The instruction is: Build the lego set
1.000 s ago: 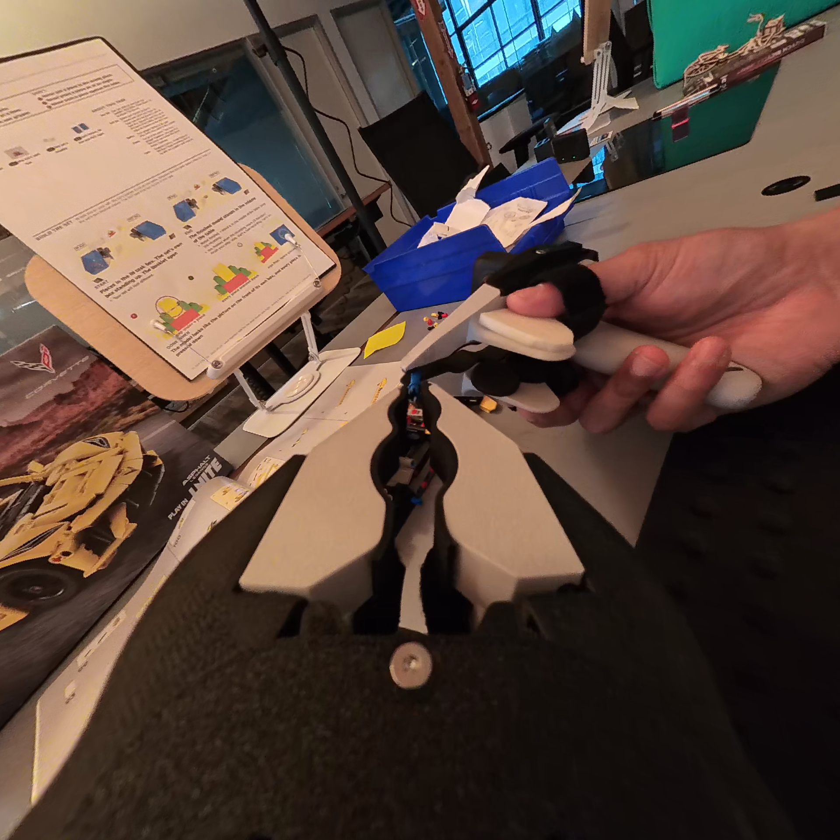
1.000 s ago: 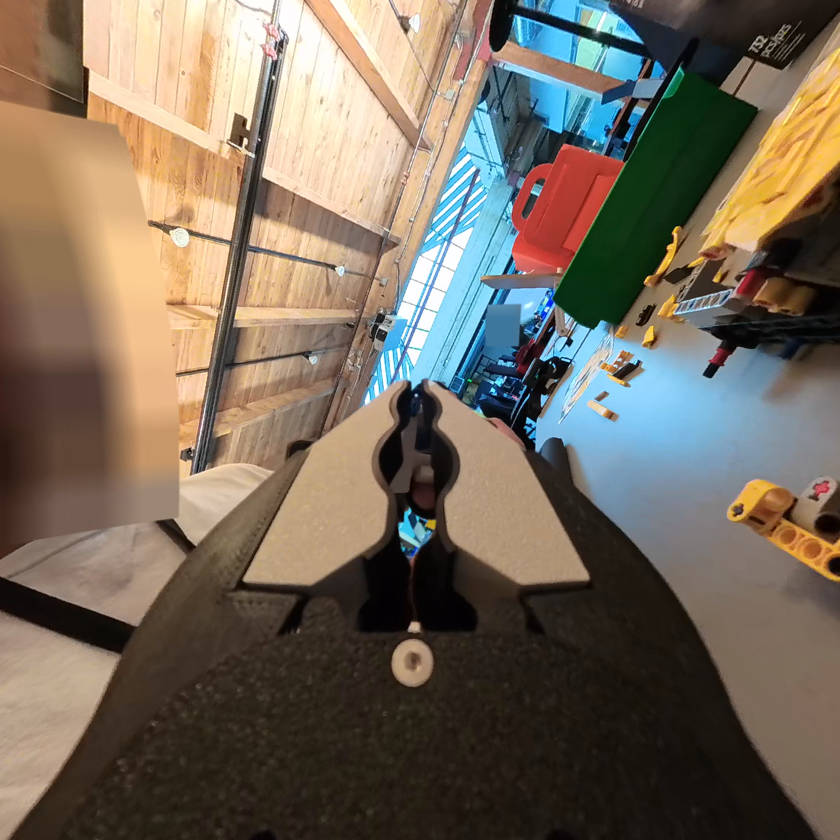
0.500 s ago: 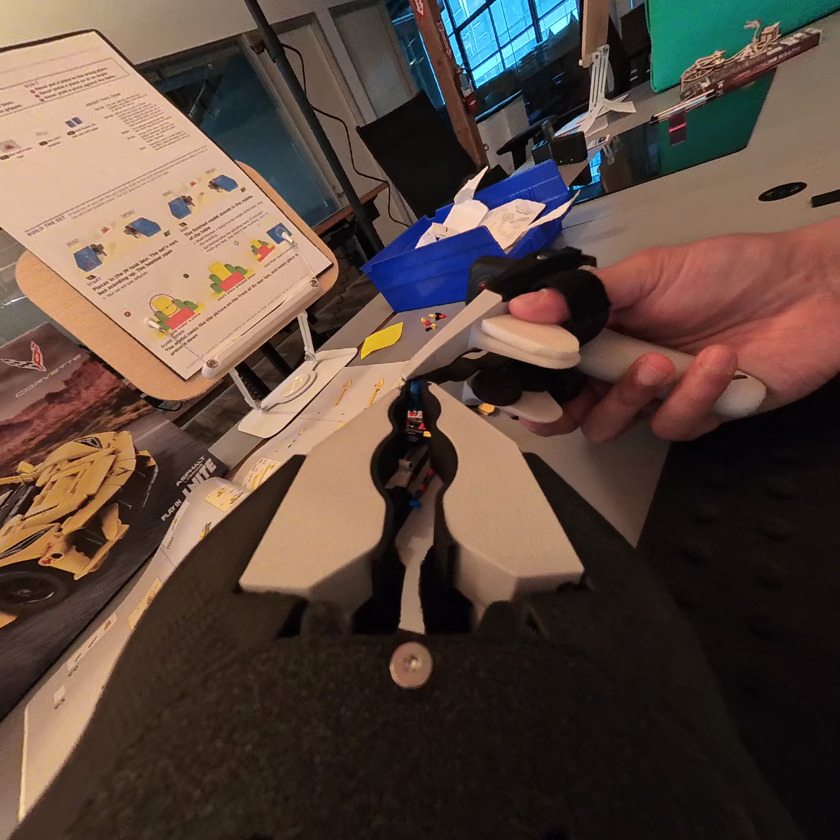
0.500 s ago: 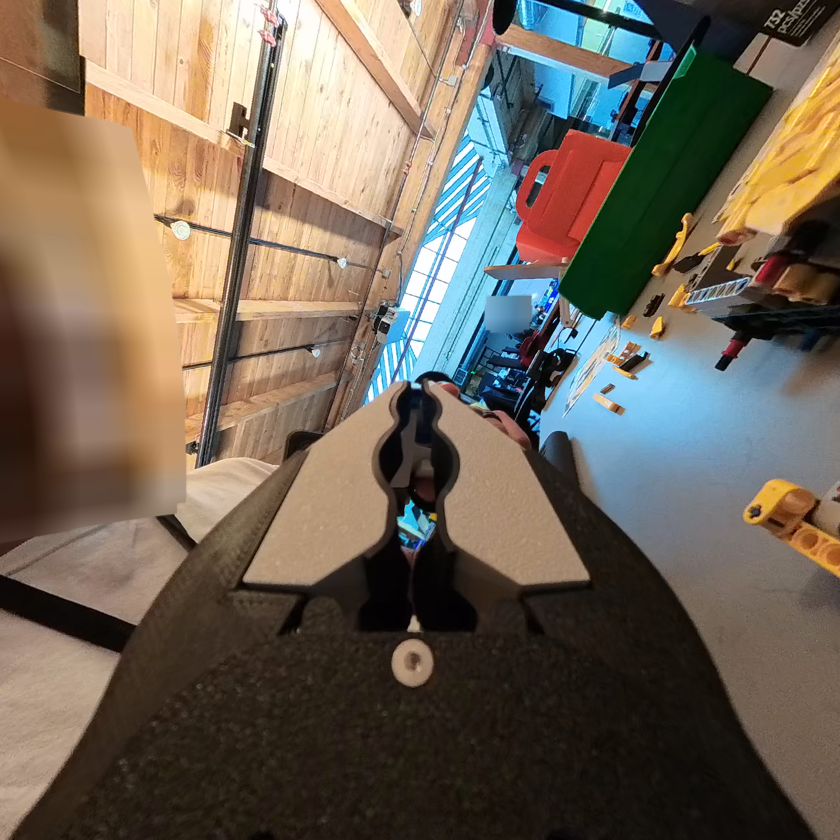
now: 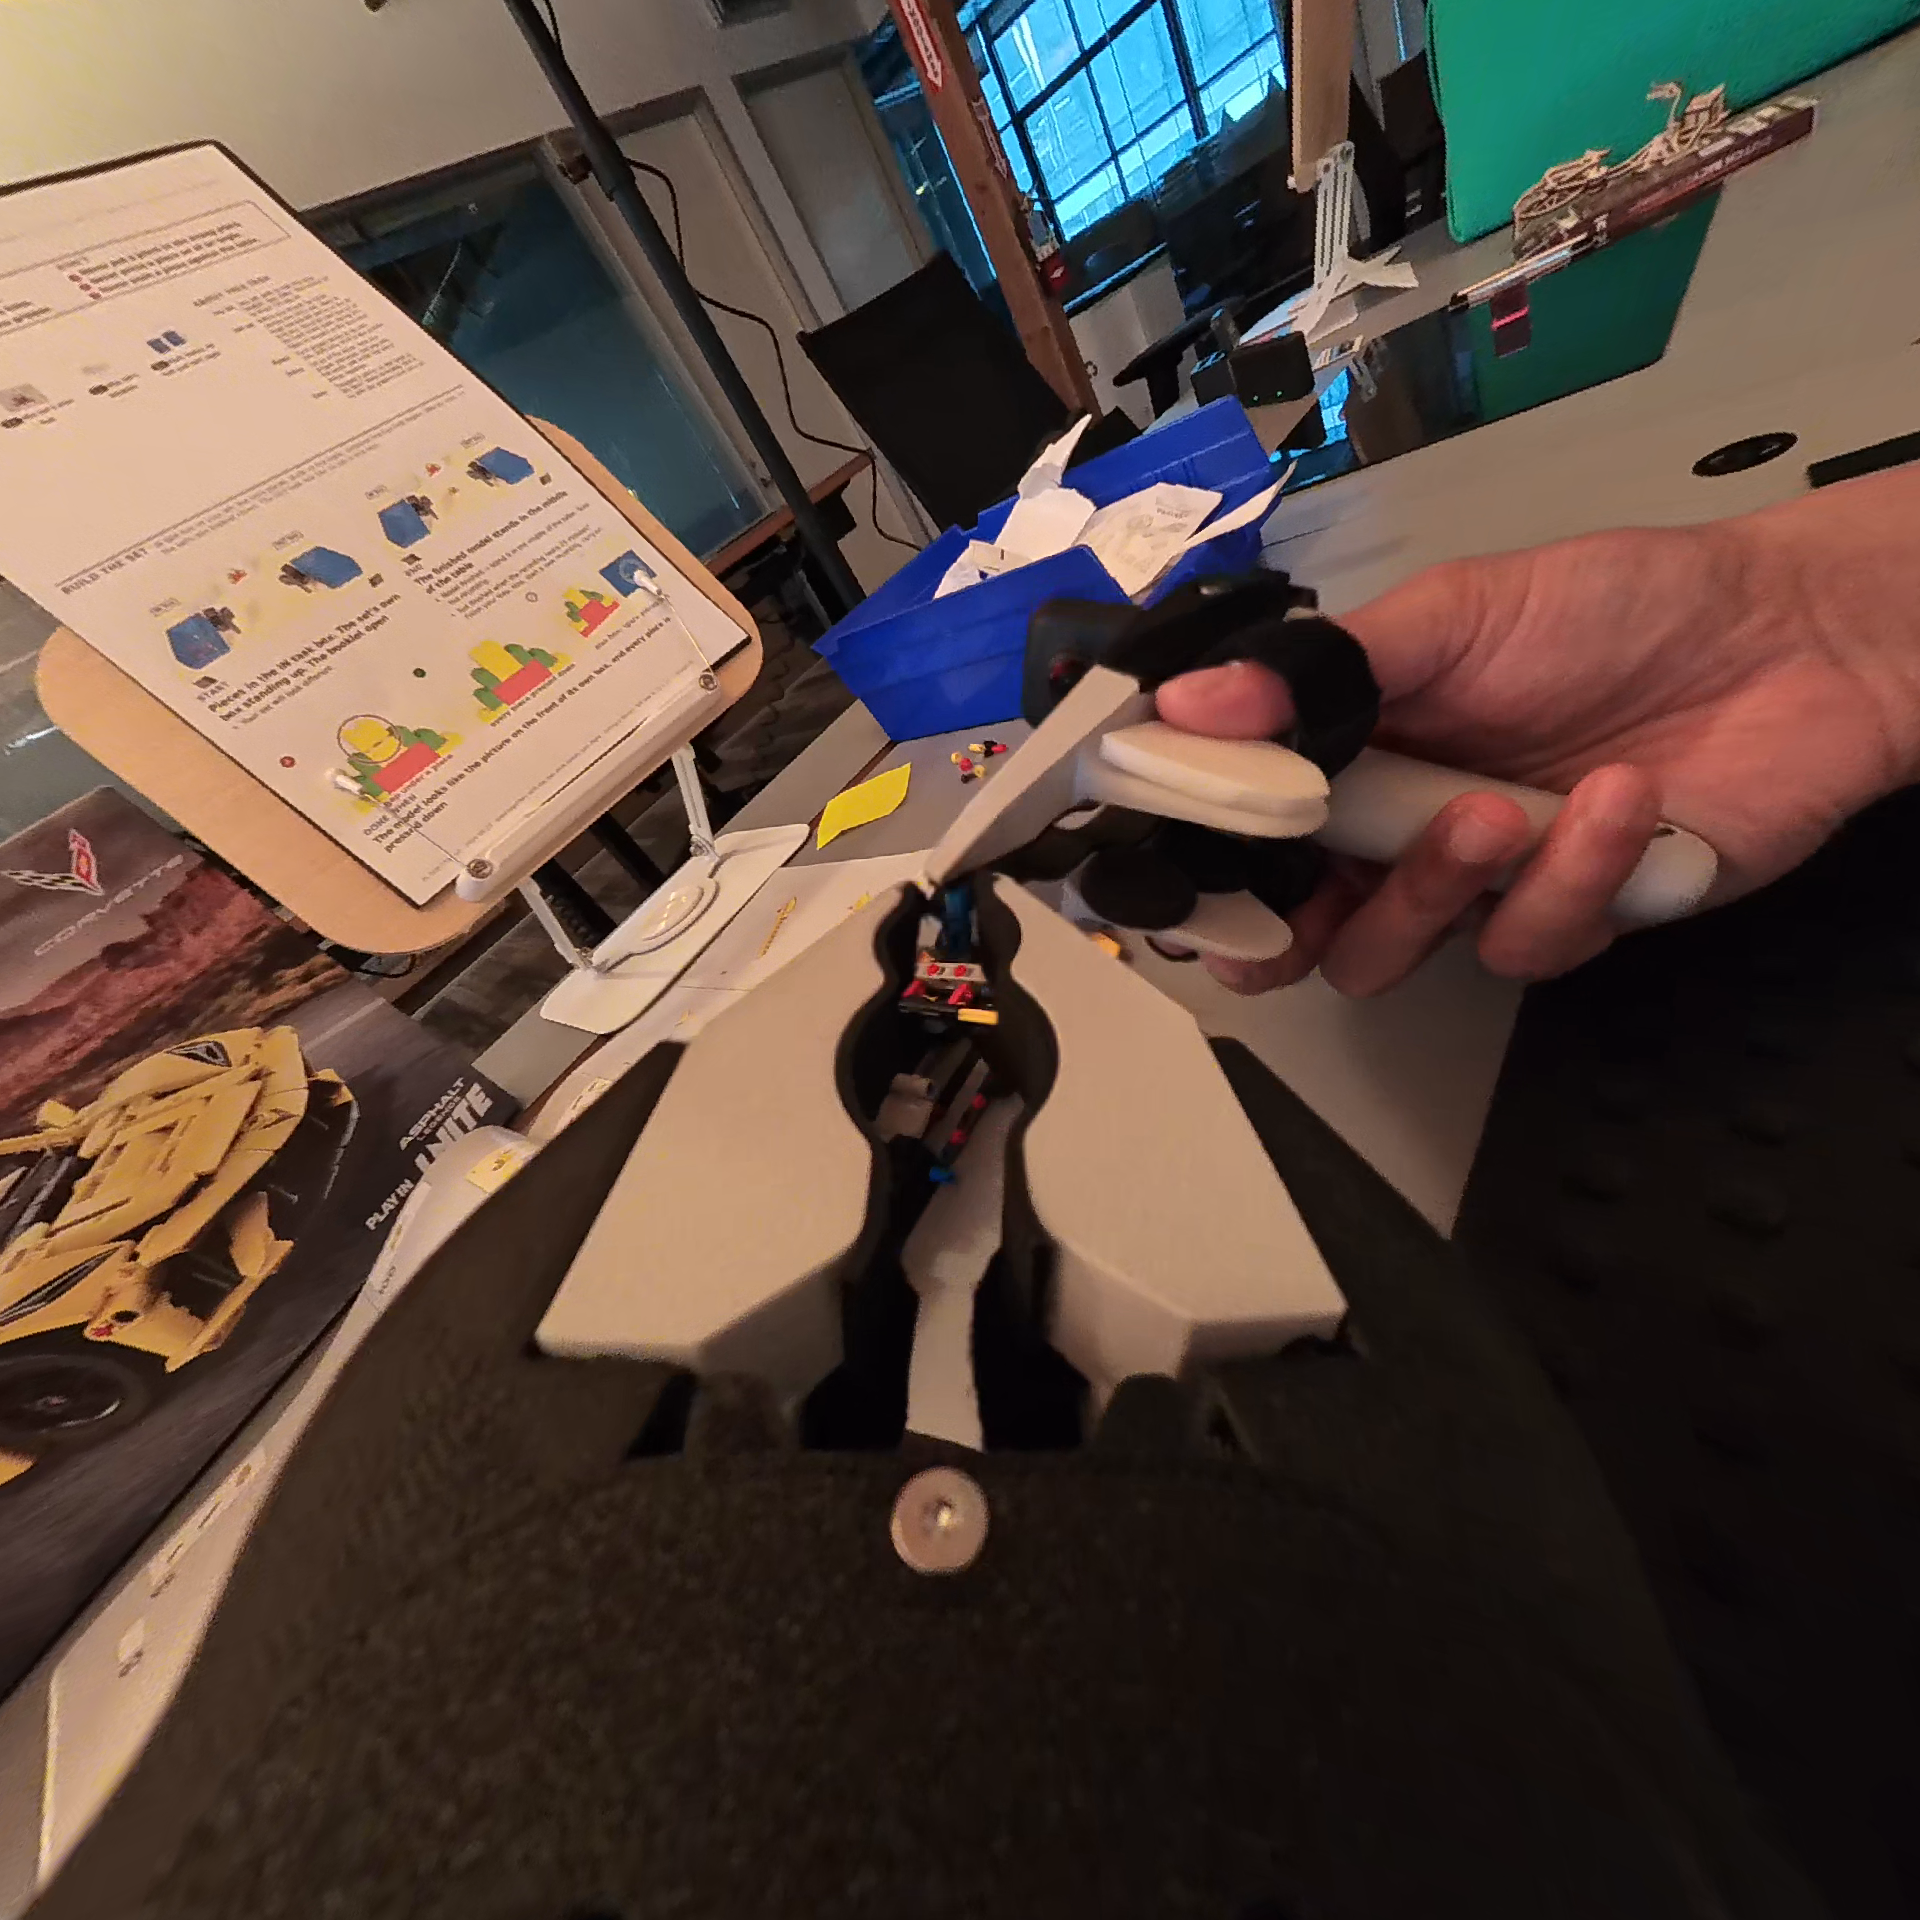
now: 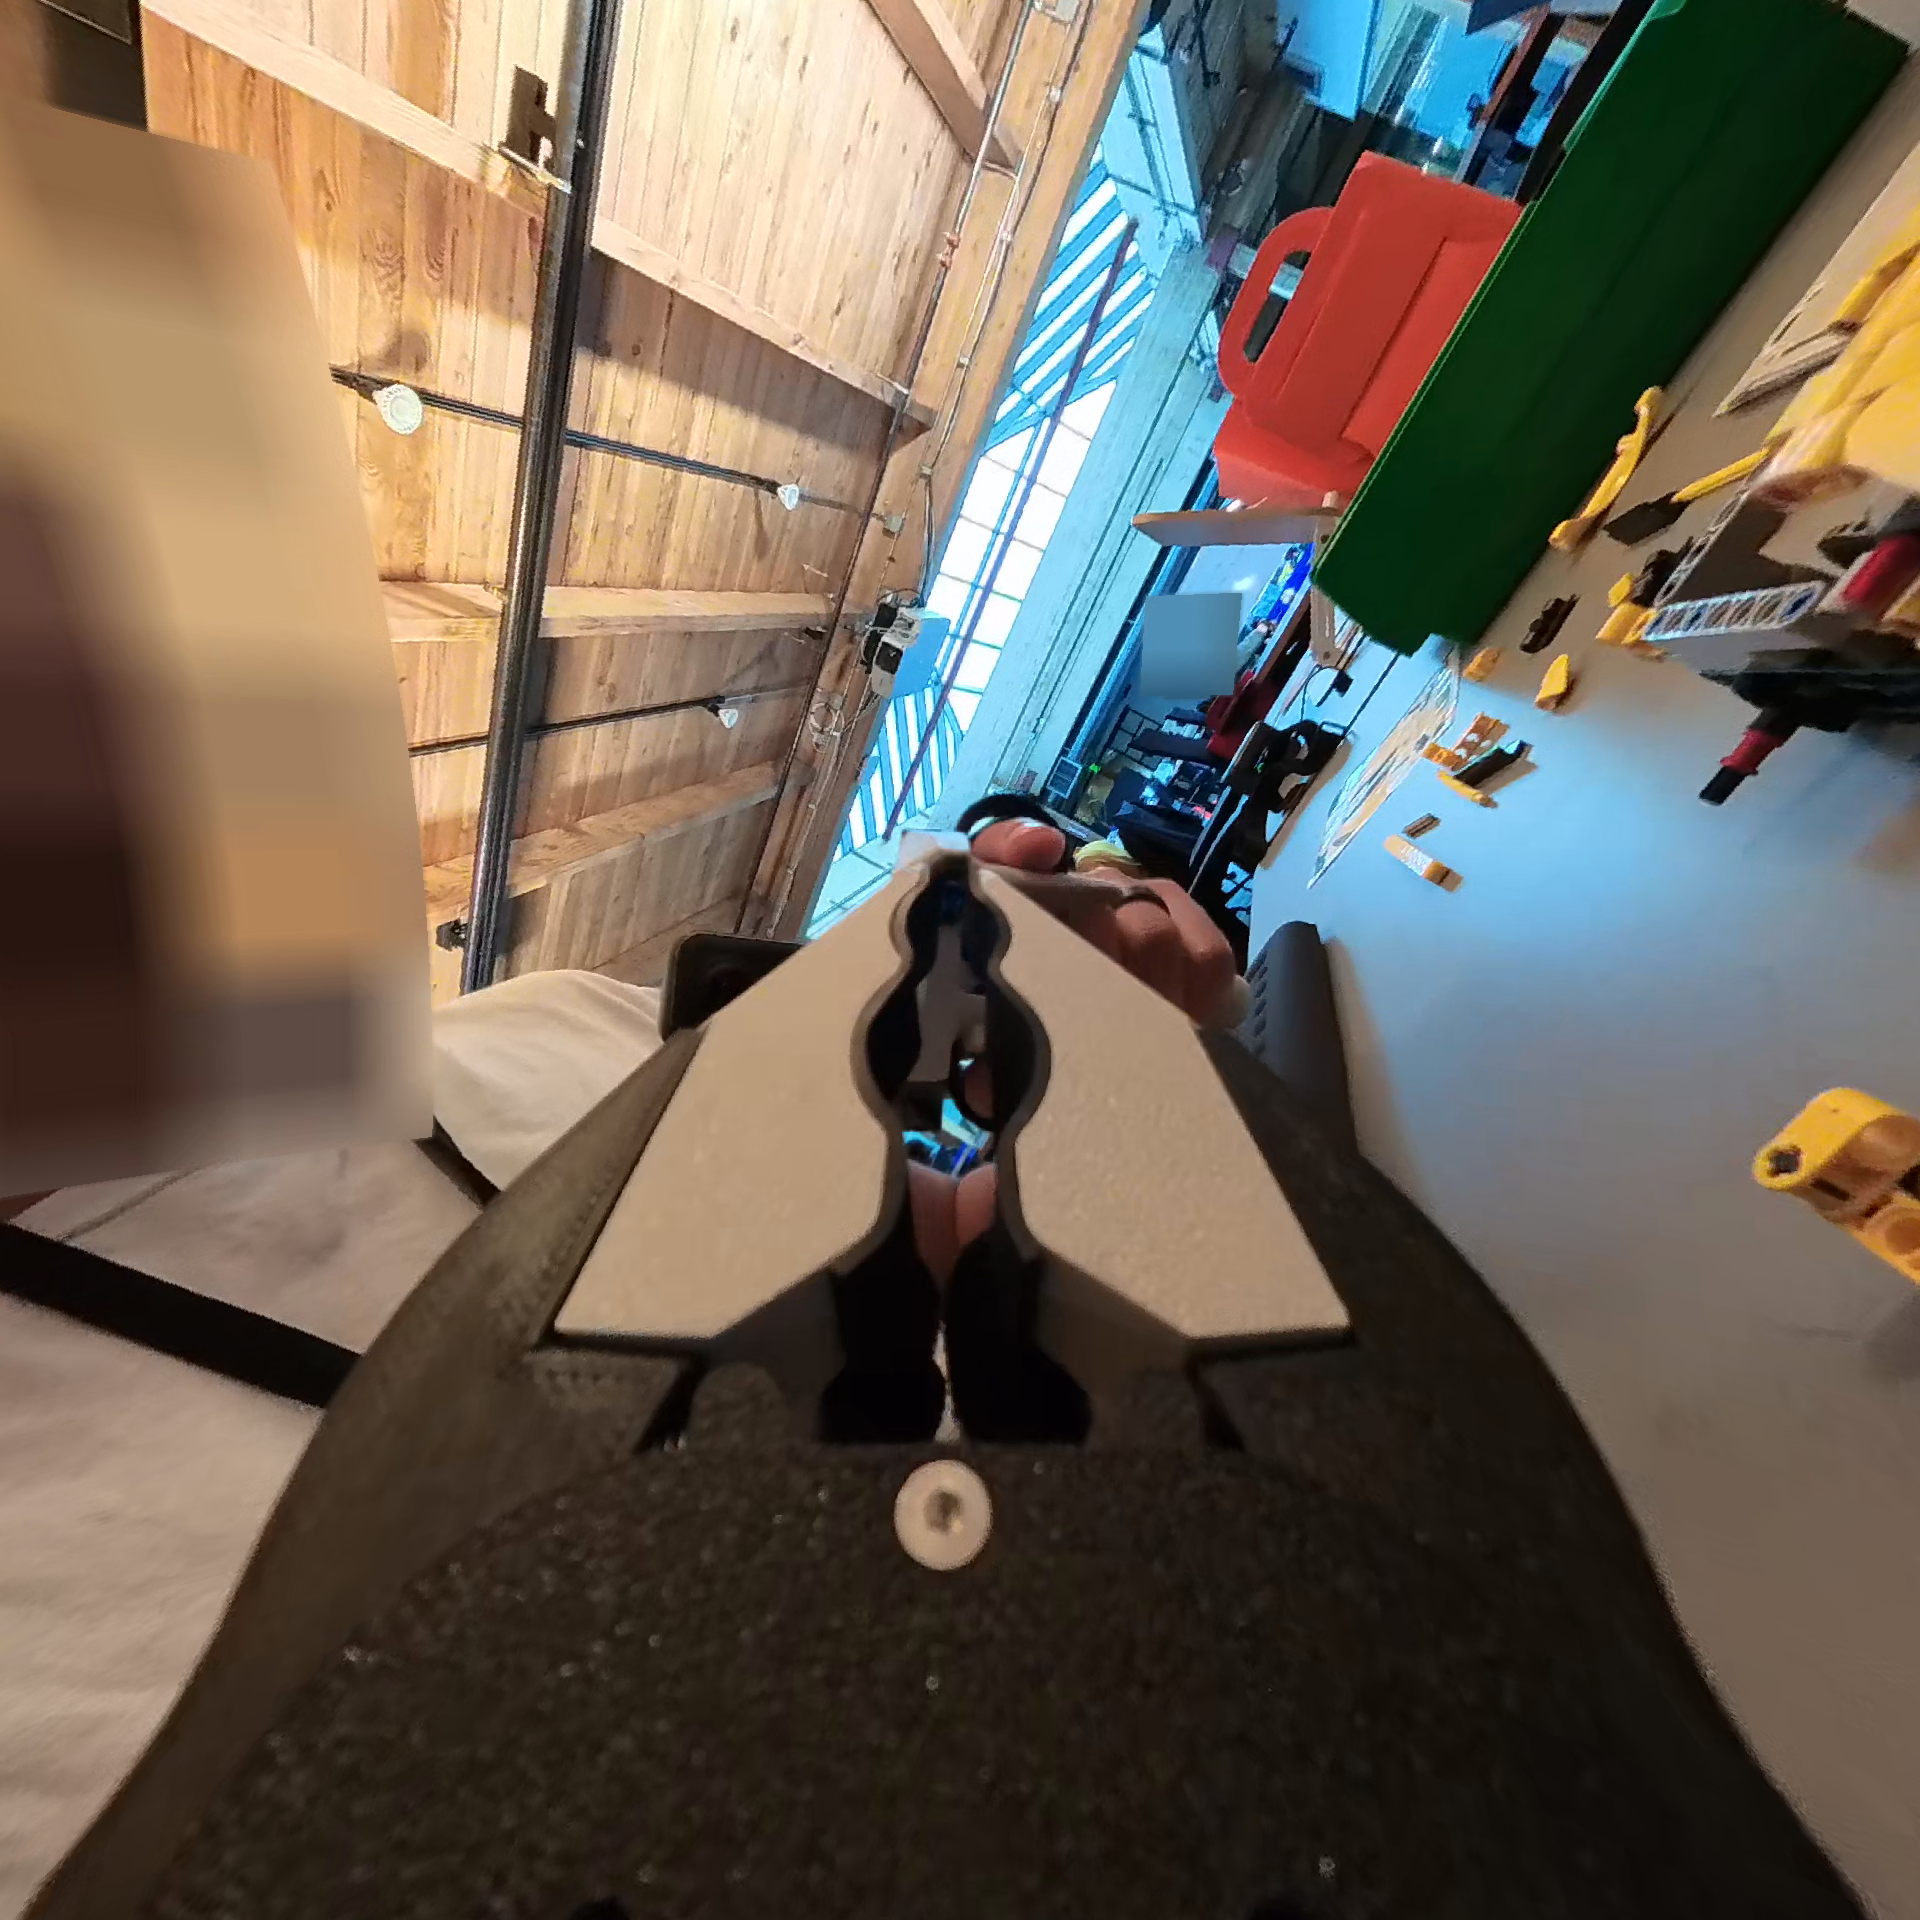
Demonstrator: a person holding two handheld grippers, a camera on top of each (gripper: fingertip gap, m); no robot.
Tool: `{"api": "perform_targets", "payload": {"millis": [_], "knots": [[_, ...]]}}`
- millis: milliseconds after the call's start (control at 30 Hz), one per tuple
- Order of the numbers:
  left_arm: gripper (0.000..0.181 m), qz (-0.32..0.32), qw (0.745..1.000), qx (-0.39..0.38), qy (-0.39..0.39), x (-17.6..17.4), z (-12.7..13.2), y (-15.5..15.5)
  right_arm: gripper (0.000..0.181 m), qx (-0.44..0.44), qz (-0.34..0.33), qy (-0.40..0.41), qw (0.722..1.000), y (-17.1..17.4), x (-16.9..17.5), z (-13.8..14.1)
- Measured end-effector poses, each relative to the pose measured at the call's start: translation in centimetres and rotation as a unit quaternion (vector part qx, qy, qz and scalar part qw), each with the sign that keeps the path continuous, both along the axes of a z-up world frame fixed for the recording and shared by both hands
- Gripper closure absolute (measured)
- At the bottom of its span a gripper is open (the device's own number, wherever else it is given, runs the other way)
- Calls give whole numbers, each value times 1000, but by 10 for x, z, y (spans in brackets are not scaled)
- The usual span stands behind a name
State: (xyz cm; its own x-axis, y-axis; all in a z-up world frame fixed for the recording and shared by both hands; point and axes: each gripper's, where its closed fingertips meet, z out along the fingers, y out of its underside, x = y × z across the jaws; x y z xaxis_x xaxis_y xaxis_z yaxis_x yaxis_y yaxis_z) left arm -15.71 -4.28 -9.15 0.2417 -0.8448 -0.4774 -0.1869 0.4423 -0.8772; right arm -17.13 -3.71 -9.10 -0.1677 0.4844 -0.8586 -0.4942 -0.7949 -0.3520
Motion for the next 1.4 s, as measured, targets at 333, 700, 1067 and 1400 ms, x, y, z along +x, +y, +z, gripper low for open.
{"api": "perform_targets", "payload": {"millis": [333, 700, 1067, 1400], "knots": [[180, -1, 1000, 5, -9, -1, 7, 2, 179, -9, 6, 15, 1000, -1, 3, -1], [176, -19, 1000, 3, 3, 2, 2, -5, 179, -9, 18, 29, 999, -3, 5, 3], [177, 8, 1000, -13, 19, -5, -7, 17, 165, 62, -53, -78, 994, -4, 58, 11], [177, -13, 968, -248, -48, -26, -26, 66, 153, 73, 0, -656, 752, -79, 148, -121]]}}
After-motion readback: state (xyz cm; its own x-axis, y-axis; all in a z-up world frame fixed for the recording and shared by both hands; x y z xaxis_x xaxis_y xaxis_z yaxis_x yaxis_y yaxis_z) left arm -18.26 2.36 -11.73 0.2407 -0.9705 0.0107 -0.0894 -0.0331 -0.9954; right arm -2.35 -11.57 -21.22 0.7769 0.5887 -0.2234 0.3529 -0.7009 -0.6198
